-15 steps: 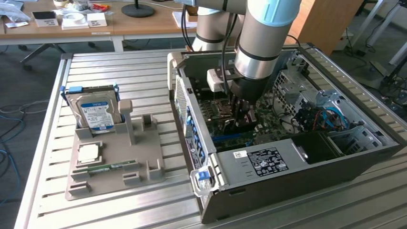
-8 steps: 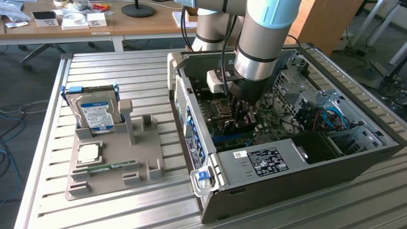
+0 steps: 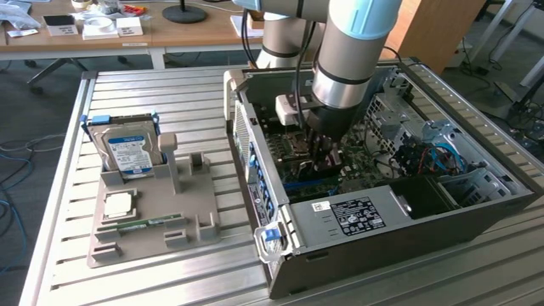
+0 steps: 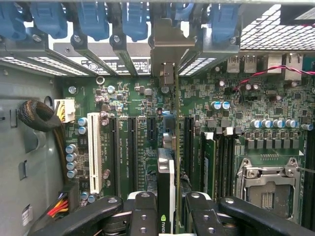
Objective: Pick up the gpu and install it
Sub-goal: 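Insert the gpu into the slot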
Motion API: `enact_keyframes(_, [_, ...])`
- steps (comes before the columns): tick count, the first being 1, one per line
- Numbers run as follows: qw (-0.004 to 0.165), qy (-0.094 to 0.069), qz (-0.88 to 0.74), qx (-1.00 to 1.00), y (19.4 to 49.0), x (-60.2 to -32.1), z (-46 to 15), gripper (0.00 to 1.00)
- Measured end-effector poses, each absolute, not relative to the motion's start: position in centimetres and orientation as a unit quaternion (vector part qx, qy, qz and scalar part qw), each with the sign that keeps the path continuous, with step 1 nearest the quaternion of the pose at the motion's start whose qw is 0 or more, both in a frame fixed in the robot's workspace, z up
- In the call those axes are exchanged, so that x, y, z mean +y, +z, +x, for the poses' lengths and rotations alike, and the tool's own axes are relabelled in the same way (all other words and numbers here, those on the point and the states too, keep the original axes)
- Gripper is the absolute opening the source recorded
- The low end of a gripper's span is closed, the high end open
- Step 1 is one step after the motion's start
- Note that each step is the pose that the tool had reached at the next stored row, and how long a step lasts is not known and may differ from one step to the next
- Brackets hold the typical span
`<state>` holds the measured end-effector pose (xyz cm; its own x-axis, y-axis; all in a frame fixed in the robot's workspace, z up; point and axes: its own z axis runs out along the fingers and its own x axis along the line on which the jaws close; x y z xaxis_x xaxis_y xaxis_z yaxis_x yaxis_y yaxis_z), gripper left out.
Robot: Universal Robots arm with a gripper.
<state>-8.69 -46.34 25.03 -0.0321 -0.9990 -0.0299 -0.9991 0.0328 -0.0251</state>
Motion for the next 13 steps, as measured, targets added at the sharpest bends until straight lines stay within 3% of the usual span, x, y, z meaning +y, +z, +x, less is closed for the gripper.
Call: enact_keyframes(13, [0.02, 0.002, -0.695, 0.718, 24.6, -46.31, -8.74, 0.27])
